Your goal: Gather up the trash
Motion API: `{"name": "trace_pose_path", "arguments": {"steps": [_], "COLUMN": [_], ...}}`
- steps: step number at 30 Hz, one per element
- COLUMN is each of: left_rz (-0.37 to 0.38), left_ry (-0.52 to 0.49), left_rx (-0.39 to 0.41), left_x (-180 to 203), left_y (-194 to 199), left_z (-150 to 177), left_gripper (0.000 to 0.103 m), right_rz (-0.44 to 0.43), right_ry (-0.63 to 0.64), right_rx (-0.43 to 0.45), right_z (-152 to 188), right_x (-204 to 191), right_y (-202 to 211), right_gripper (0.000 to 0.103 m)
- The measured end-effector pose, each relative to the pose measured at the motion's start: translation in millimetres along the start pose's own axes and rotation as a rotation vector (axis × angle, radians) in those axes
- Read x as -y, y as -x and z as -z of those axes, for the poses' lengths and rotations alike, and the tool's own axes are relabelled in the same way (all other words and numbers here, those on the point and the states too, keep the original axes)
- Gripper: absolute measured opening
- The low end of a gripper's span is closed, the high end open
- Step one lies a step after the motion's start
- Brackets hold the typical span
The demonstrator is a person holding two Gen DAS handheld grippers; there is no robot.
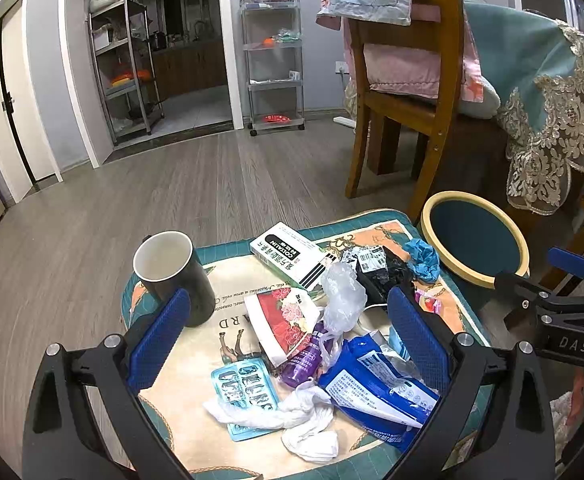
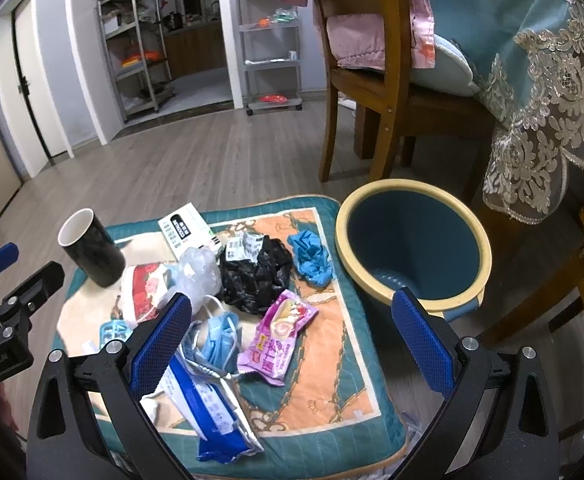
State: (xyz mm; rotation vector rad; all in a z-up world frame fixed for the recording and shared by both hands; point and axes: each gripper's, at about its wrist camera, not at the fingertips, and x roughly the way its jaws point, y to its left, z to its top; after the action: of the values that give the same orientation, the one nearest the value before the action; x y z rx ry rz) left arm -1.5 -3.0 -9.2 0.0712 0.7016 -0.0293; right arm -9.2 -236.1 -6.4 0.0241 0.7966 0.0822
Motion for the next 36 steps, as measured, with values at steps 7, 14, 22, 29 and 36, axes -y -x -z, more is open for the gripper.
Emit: {"name": "trace_pose_path", "arguments": {"steps": [7, 14, 22, 29, 36], "left_rz": [0.001, 0.0, -0.002, -0.001, -0.002], "left_ry": [-0.001, -0.001, -0.003, -0.003, -0.003], "left_rx": [-0.004, -0.004, -0.006, -0.006, -0.007], "left_x": [-0.7, -0.9, -0.7, -0.8, -1.3], "left_y": [-2.8, -3.0, -3.5, -3.4, -3.4], "left_z": [-0.6, -0.5, 0.5, -0.1, 0.7], "left_gripper": [0.097, 0.097, 0.097, 0.097, 0.097], "right_rz": [-0.001, 0.0, 0.001, 0.001, 0.001], "right_ry": [-0.001, -0.004, -0.004, -0.006, -0.005], "right_rx": [-0.002, -0.003, -0.004, -0.005, -0.005], "right_z": [0.2, 0.1, 0.8, 1.1, 1.1], "right_x": [1.5, 2.7, 4.1, 4.6, 4.5], "right_y": [0.0, -0.1, -0.2, -0.3, -0.6], "right_gripper": [0.099, 0.099, 0.099, 0.099, 0.099]}}
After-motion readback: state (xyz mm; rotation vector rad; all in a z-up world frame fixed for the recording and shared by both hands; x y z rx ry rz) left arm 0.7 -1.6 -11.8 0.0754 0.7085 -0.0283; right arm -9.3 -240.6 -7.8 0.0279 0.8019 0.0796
